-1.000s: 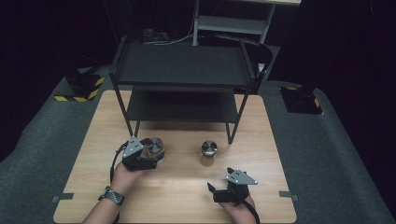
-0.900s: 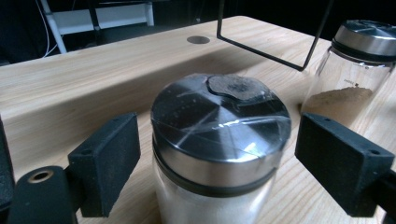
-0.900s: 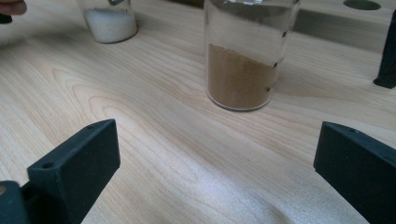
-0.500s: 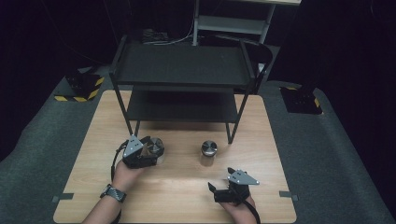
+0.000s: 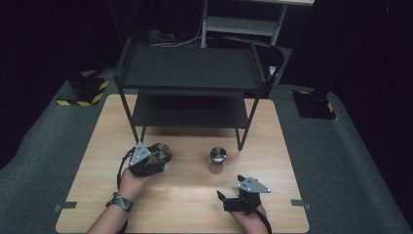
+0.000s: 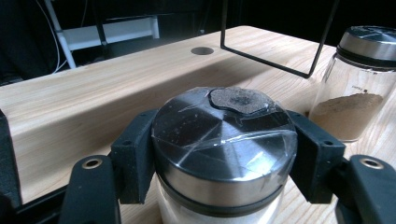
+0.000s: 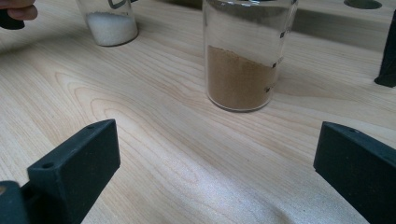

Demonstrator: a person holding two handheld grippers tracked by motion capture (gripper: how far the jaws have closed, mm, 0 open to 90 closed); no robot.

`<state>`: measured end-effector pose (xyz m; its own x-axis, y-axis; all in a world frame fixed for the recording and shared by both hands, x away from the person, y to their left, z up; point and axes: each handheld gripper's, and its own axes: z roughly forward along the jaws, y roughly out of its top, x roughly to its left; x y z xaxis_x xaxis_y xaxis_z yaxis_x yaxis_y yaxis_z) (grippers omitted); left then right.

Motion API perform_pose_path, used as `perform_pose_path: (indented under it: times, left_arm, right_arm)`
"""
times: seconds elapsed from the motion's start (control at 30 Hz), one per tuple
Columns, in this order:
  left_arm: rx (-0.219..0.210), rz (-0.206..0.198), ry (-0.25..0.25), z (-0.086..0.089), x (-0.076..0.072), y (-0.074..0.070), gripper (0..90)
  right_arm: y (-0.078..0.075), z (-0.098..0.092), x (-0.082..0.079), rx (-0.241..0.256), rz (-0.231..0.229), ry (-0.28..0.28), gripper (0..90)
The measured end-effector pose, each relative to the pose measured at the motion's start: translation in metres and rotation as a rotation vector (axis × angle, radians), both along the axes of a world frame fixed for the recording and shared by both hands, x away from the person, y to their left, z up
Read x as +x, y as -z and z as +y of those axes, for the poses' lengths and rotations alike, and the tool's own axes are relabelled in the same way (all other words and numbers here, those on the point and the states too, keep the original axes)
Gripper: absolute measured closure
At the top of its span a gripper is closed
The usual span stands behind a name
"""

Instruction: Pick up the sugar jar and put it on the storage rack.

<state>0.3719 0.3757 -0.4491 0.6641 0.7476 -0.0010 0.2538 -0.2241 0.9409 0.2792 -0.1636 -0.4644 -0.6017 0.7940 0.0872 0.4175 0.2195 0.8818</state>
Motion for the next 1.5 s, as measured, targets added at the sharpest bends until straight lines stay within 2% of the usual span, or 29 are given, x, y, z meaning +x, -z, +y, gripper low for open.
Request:
perform_pose_path:
  times: [0.47,0.67,1.0,1.5]
  left_arm:
    - [-0.011,-0.008,-0.01,0.0,-0.005,0.001,34.5]
    - [-0.022,-0.03,-0.002,0.001,-0.01,-0.003,34.5]
    - [-0.038,-0.079,0.016,0.006,-0.026,-0.02,34.5]
    - [-0.047,-0.108,0.02,0.013,-0.044,-0.049,34.4]
  right_arm:
    - [0.001,-0.001,0.0,0.005,0.0,0.0,0.1]
    - [0.001,-0.001,0.0,0.005,-0.001,0.001,0.0]
    - [0.0,0.0,0.0,0.003,-0.001,0.003,0.1]
    - [-0.001,0.001,0.001,-0.007,0.001,-0.004,0.0]
